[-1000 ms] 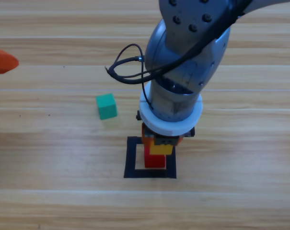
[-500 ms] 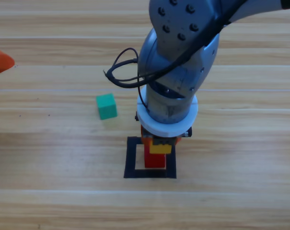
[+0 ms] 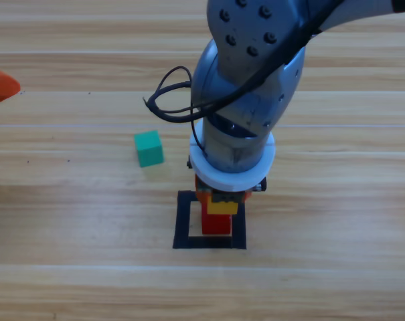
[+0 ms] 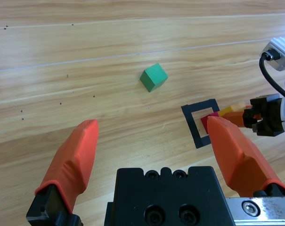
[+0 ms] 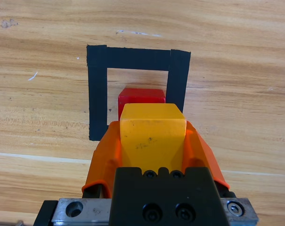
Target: Stack the blocks in the rectangular block: red at the bottom, yellow in the middle, green on top
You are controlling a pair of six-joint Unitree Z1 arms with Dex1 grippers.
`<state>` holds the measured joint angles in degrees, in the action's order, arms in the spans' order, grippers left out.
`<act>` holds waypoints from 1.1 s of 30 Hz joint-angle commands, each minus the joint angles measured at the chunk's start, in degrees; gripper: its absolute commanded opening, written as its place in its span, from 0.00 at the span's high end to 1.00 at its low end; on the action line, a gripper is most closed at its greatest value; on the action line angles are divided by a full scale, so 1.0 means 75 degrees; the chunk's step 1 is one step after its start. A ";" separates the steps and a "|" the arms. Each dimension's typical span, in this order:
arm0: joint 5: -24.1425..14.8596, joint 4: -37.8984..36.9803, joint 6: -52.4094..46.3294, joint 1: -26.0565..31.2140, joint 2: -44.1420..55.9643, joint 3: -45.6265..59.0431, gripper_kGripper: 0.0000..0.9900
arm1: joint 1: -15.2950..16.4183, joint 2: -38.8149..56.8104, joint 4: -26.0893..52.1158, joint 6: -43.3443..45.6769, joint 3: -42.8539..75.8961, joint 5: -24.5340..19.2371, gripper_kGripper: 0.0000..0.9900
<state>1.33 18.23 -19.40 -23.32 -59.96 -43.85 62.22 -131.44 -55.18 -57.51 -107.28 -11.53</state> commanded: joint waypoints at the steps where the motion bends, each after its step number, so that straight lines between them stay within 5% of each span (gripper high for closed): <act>1: -0.0084 0.0042 -0.0038 0.0157 -0.0126 0.0152 0.00 | 0.0258 -0.0650 -0.0084 -0.0042 -0.0121 -0.0080 0.83; 23: -0.0142 -0.0098 -0.0050 0.0157 -0.0337 0.0199 0.00 | 0.0329 -0.0755 -0.0353 0.0063 -0.0520 -0.0220 0.82; 25: -0.0142 -0.0134 -0.0062 0.0157 -0.0361 0.0210 0.00 | 0.0376 -0.0779 -0.0541 0.0087 -0.0789 -0.0244 0.77; 30: -0.0131 -0.0204 -0.0062 0.0157 -0.0407 0.0257 0.00 | 0.0622 -0.0744 -0.1009 0.0040 -0.1528 -0.0478 0.42; 33: -0.0142 -0.0216 -0.0062 0.0157 -0.0407 0.0281 0.00 | 0.0645 -0.0650 -0.1115 0.0005 -0.1598 -0.0513 0.37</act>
<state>1.13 17.44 -19.40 -23.32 -61.97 -43.36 64.05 -133.58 -61.65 -57.36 -118.51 -14.19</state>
